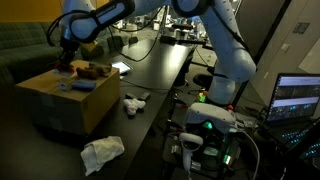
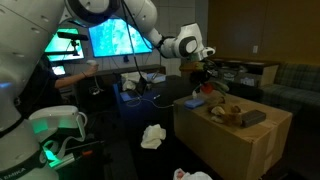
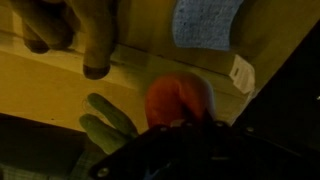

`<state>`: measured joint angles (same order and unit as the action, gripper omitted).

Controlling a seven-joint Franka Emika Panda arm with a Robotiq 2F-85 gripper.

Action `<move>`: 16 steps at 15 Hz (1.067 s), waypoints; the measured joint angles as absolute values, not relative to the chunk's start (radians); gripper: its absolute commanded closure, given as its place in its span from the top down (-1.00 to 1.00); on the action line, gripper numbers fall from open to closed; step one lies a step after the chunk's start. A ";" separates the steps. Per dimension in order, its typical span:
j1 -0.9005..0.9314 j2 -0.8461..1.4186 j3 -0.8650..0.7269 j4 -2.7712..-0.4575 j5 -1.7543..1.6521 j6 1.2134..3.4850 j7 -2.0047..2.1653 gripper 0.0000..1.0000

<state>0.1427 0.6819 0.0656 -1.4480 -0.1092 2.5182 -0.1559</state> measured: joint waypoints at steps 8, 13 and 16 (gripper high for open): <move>0.179 0.930 -0.016 -1.141 -0.156 2.431 -0.067 -0.16; 0.179 0.939 -0.011 -1.074 -0.156 2.341 -0.069 0.60; 0.178 0.910 0.004 -1.072 -0.155 2.307 -0.076 0.98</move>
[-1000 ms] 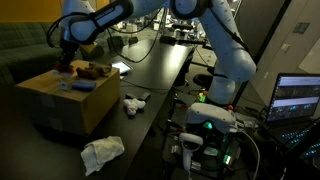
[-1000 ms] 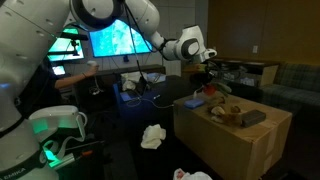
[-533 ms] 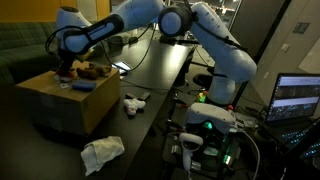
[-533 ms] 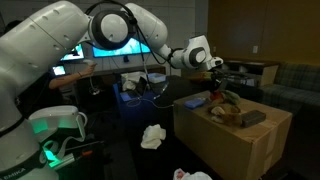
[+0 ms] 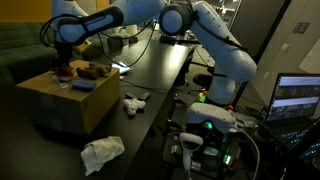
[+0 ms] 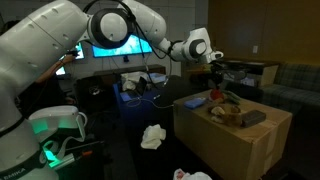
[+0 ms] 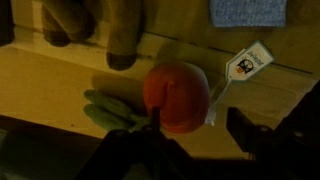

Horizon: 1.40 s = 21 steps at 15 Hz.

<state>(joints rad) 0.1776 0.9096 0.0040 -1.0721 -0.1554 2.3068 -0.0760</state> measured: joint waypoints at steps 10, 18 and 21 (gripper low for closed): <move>0.150 0.541 0.074 -1.374 -0.122 2.224 -0.099 1.00; 0.104 0.161 0.069 -1.786 -0.089 2.167 -0.020 1.00; 0.084 0.008 0.062 -1.951 -0.070 2.146 0.017 1.00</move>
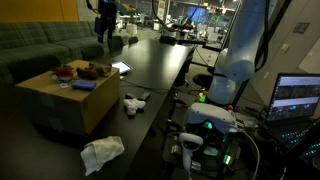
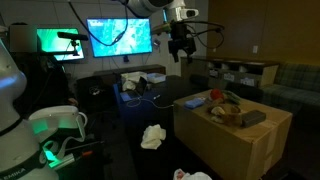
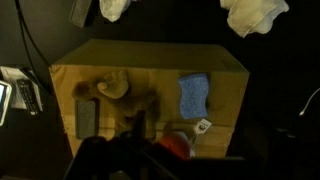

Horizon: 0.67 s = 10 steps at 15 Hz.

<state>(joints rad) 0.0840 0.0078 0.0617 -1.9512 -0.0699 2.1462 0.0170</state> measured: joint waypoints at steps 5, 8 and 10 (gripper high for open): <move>0.059 -0.262 0.030 -2.221 -0.008 2.123 0.024 1.00; 0.050 -0.430 -0.004 -2.371 0.005 2.099 0.008 1.00; 0.041 -0.544 -0.031 -2.461 0.005 2.075 -0.018 1.00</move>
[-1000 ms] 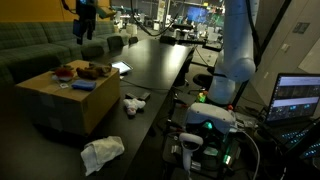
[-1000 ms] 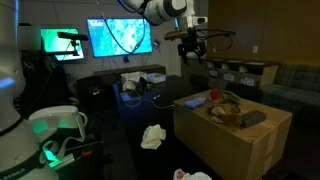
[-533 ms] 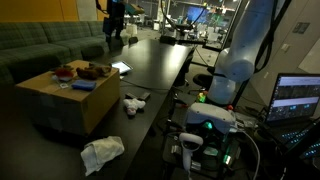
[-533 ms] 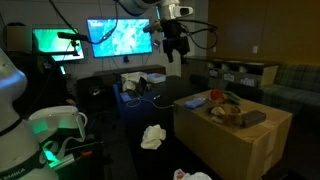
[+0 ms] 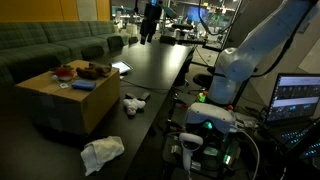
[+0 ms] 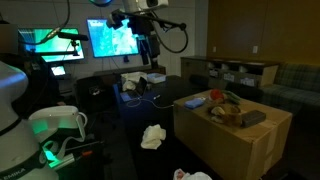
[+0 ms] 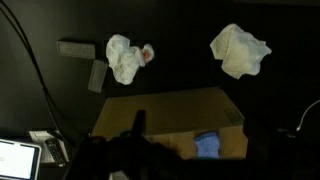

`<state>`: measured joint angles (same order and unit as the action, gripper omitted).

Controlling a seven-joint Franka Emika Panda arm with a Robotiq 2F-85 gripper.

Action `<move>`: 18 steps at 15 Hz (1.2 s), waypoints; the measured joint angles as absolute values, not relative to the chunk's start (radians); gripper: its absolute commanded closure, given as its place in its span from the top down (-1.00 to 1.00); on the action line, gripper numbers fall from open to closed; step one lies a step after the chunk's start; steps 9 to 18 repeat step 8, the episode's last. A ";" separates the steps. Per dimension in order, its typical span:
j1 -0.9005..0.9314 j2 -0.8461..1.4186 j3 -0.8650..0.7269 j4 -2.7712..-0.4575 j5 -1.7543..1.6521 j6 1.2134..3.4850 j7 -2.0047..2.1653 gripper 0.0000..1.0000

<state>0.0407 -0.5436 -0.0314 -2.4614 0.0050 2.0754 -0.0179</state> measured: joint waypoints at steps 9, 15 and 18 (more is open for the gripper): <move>-0.036 -0.939 -0.177 -2.708 0.001 1.965 -0.192 1.00; -0.036 -0.939 -0.177 -2.708 0.001 1.965 -0.192 1.00; -0.036 -0.939 -0.177 -2.708 0.001 1.965 -0.192 1.00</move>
